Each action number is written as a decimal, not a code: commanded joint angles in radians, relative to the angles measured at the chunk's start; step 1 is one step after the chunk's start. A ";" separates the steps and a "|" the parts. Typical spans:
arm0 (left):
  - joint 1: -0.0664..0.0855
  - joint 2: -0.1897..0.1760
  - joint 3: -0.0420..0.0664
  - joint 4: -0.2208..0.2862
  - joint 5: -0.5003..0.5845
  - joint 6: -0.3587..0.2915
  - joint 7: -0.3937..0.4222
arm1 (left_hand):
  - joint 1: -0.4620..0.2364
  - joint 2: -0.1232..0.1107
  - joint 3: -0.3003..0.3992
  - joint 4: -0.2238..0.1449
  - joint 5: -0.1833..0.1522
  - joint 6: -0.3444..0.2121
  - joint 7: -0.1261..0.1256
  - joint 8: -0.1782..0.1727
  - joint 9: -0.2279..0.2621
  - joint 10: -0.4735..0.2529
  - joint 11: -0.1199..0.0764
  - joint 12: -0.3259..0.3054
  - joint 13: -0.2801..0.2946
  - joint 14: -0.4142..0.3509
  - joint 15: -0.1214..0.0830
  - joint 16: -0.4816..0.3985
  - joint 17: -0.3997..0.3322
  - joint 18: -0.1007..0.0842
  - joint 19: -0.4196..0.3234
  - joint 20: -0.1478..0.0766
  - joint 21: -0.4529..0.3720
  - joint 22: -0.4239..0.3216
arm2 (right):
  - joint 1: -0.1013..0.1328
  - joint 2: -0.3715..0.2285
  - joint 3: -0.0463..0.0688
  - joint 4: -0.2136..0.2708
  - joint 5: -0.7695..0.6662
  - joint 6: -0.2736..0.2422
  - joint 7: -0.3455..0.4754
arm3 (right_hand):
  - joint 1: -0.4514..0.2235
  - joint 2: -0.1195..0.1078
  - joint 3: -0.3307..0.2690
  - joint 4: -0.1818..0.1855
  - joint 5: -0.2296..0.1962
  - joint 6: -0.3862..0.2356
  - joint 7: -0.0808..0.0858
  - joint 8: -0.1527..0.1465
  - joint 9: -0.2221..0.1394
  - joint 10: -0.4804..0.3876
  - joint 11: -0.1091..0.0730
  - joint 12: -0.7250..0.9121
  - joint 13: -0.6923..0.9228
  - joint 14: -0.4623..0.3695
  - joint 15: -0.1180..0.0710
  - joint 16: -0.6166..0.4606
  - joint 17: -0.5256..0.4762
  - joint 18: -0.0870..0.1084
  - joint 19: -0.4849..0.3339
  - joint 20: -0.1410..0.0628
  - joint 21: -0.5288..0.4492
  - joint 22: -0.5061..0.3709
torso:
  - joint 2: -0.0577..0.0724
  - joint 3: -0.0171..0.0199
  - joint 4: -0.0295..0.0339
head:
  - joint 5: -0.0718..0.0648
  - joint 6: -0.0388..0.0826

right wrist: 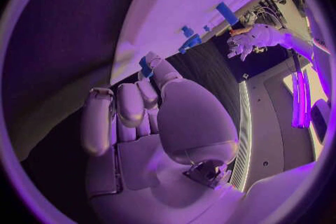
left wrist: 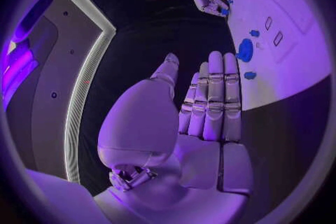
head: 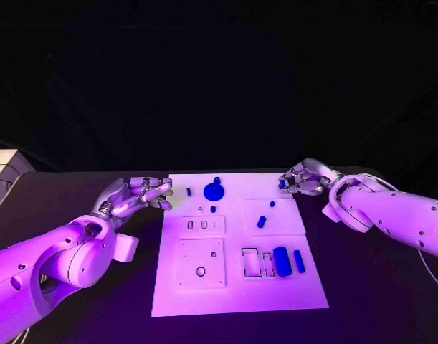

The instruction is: Assemble the parts on the task board

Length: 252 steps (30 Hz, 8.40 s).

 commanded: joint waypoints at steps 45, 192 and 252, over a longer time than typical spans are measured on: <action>0.247 0.285 -0.125 -0.185 -0.326 0.200 -0.844 | -0.165 -0.091 0.129 0.109 -0.002 0.090 -0.083 0.136 0.172 -0.048 -0.099 0.664 0.765 0.091 -0.096 0.884 0.833 0.040 0.142 -0.097 0.779 0.774 | 0.053 0.175 -0.020 0.437 -0.344 -0.017 -0.595 | -0.005 -0.001 0.050 -0.034 -0.004 0.025 0.005 0.002 0.001 0.002 -0.007 -0.014 0.000 0.002 -0.011 -0.019 0.001 -0.016 0.086 -0.010 -0.004 0.204 | -0.058 0.0068 -0.0053 | 0.063 -0.048; 0.248 0.321 -0.164 -0.290 -0.377 0.278 -0.839 | -0.210 0.051 0.224 -0.128 0.575 0.194 -0.194 0.219 0.716 0.120 -0.181 0.652 0.669 0.119 -0.149 0.923 0.869 -0.026 0.203 -0.165 0.728 0.964 | 0.043 -0.058 -0.021 0.463 0.042 -0.229 -0.159 | 0.056 -0.117 -0.074 0.128 0.061 -0.171 0.062 -0.004 -0.003 -0.176 0.031 -0.159 -0.290 -0.005 0.021 -0.061 0.001 0.000 0.078 0.022 -0.061 0.192 | -0.061 0.0126 -0.0121 | 0.058 -0.068; 0.251 0.366 -0.187 -0.304 -0.659 0.381 -0.921 | -0.252 0.100 0.229 -0.140 0.564 0.282 -0.219 0.161 0.814 0.185 -0.194 0.625 0.704 0.112 -0.153 0.985 0.834 -0.061 0.228 -0.182 0.717 1.009 | 0.113 -0.059 -0.004 0.306 0.195 -0.185 -0.068 | 0.041 -0.099 -0.085 0.064 0.113 -0.171 0.062 -0.005 -0.003 -0.176 0.030 -0.169 -0.298 -0.001 0.020 -0.070 0.035 -0.001 0.078 0.020 -0.061 0.192 | -0.072 0.0168 -0.0176 | 0.073 -0.124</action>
